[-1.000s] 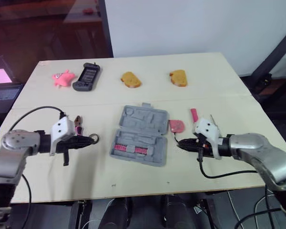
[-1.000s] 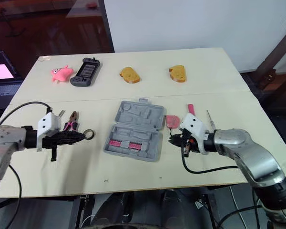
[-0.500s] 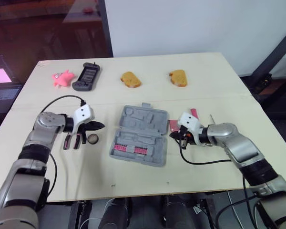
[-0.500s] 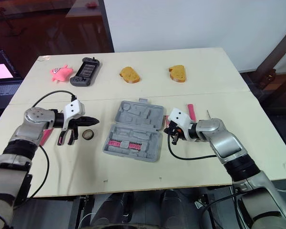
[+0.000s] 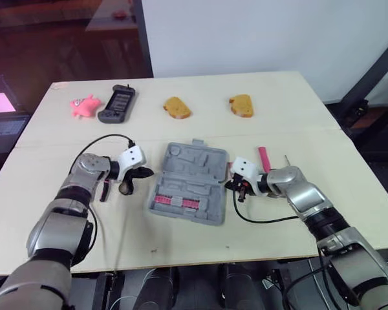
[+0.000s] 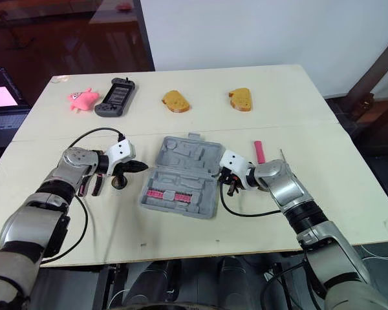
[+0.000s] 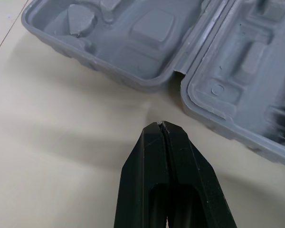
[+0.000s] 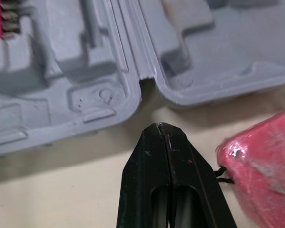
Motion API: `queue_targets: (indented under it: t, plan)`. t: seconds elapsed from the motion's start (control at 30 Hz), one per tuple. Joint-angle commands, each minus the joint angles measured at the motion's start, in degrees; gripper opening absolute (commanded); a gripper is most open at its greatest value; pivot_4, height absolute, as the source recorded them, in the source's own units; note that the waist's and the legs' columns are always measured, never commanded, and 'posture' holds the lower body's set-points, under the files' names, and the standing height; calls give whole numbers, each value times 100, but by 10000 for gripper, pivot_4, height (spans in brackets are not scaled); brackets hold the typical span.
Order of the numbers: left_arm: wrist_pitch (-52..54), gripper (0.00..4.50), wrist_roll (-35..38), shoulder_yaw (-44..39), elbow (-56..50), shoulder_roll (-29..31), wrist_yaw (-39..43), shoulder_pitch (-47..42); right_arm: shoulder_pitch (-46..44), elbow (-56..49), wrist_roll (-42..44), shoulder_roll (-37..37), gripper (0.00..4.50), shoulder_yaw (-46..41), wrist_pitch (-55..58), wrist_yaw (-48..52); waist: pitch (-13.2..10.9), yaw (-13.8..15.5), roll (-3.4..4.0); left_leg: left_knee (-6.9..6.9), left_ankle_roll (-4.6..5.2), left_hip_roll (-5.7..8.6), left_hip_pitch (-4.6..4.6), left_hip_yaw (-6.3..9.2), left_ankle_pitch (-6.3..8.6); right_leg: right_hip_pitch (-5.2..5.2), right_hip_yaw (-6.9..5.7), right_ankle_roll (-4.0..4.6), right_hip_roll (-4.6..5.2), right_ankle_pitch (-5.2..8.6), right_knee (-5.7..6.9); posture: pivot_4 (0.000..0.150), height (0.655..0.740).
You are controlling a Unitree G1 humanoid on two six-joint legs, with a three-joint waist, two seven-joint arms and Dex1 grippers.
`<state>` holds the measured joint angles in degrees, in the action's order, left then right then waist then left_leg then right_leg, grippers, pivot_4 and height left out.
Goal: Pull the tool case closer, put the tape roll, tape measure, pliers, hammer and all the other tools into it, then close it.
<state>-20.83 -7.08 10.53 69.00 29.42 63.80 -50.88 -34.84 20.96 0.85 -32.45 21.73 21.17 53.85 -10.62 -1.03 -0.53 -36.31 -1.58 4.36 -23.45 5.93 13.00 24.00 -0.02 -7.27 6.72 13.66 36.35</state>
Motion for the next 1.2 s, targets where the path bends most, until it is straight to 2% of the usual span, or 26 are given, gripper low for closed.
queue_targets:
  t: [0.03,0.23,0.43,0.9,1.2]
  plan:
    - [-153,0,-195,81,117,-161,-161,-196,-241,334,-142,176,121,-40,-307,36,1,-3,-2,-1,-1,0,0,1,0,-1,0,0,-1,0,0,1500,7400]
    - [-165,0,-281,63,247,-524,-158,-242,-403,786,-283,366,121,-78,-651,101,1,-11,-2,-1,-3,0,1,3,-2,-1,0,0,-2,0,2,1500,7400]
    - [-151,0,-256,67,217,-697,98,-250,-473,783,-302,502,121,-93,-647,242,3,-1,-5,-7,-4,2,5,9,-2,-10,-2,0,-2,0,5,1500,7400]
    - [-214,0,-221,35,7,-564,344,128,-423,632,-496,331,121,-93,-661,687,3,1,-4,-7,-4,3,5,12,-2,-10,-2,-1,-2,0,6,1500,7400]
    - [-332,0,-5,36,-871,-351,717,753,-380,469,-580,171,121,-72,-688,1014,4,-7,-2,-6,-4,3,5,12,-2,-8,-1,-1,-2,0,6,1500,7400]
